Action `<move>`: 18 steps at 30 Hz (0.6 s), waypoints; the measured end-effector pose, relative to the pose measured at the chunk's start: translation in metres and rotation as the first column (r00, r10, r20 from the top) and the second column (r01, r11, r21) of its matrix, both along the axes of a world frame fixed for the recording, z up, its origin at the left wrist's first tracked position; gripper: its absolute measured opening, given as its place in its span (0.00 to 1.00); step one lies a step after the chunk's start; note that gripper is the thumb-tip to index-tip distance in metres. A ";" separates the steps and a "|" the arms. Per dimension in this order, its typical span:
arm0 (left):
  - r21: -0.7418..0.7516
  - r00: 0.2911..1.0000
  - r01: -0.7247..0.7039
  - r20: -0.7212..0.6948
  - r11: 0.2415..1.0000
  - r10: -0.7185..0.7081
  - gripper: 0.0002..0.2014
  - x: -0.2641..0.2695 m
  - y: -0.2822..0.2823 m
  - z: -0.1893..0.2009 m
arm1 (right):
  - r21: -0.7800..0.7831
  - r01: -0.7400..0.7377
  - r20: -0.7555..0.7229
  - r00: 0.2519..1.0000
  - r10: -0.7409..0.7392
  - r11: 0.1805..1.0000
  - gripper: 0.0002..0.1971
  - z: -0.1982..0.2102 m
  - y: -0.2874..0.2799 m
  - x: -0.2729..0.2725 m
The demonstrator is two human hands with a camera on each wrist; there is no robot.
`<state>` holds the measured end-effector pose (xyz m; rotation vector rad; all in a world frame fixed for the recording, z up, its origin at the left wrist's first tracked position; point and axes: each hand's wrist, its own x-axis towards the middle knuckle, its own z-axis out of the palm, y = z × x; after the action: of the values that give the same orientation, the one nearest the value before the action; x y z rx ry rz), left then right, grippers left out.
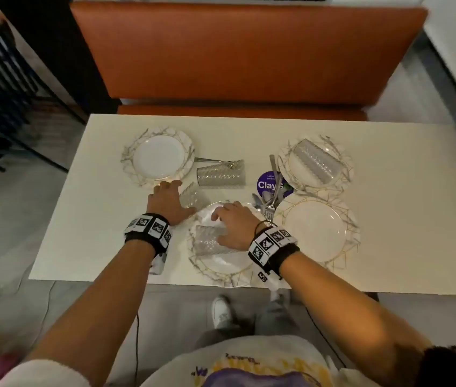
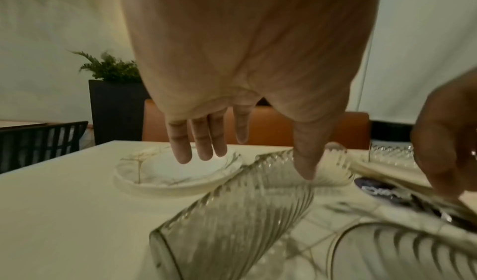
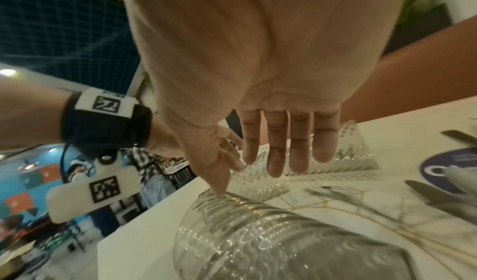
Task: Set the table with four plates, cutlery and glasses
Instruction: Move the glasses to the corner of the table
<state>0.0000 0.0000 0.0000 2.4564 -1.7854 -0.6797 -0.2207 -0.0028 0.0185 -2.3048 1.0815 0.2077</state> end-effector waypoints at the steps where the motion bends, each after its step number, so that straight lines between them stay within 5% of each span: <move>1: 0.078 0.999 0.018 0.031 0.997 -0.020 0.49 0.000 -0.004 -0.004 | 0.000 -0.039 -0.033 0.999 0.039 0.999 0.30 -0.003 -0.002 0.007; 4: 0.177 0.998 0.029 0.052 0.984 -0.039 0.46 -0.004 -0.008 -0.010 | -0.040 -0.134 -0.137 0.982 0.127 0.990 0.42 -0.012 -0.001 0.023; 8: 0.093 1.000 0.023 0.003 0.995 -0.024 0.38 0.000 -0.006 -0.012 | -0.041 -0.185 -0.236 0.957 0.170 0.982 0.55 -0.031 0.003 0.034; 14: 0.047 0.999 0.041 -0.003 0.998 -0.041 0.41 0.017 -0.005 0.013 | -0.077 -0.155 -0.201 0.970 0.137 0.985 0.46 -0.041 0.009 0.034; 18: -0.001 0.985 0.005 -0.170 1.000 -0.005 0.50 0.015 -0.014 0.046 | 0.006 0.024 0.014 1.000 -0.024 1.000 0.50 -0.009 0.001 0.007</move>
<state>0.0148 -0.0143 0.0462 2.3150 -1.7287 -0.8598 -0.2138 -0.0018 0.0091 -2.2840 1.0995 0.1850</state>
